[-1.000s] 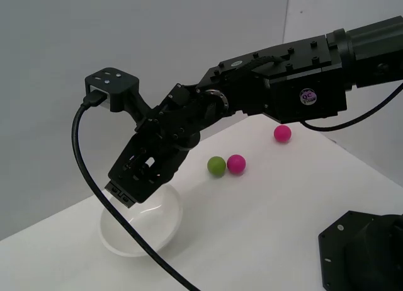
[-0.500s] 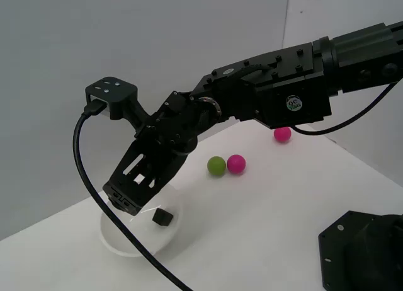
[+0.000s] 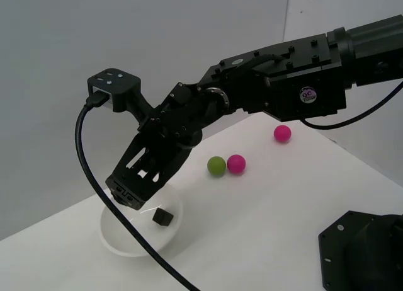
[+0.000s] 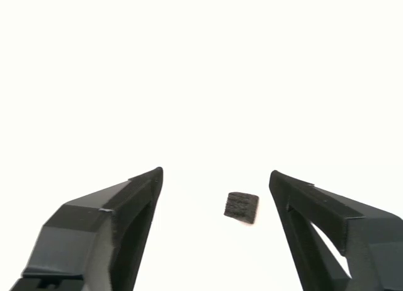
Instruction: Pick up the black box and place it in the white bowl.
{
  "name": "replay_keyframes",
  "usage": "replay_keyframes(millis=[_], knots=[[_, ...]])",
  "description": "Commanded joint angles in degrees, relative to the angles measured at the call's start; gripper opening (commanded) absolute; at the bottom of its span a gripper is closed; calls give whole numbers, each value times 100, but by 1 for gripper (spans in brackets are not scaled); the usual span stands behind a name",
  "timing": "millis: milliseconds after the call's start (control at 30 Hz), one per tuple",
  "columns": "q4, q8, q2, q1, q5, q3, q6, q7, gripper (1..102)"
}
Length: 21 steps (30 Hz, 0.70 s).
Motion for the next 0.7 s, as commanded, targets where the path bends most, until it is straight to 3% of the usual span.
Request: replay_keyframes(millis=[0,100,267,400,667], knots=[[44,-9,299,97,0,343,-9,88,76],[158,35,545,229,114,580,26,88,51],[396,70,976,589,343,1011,35,97,34],[606,97,1362,932,545,1397,132,97,11],[1081,448,2092,1767,1028,2127,176,97,11]])
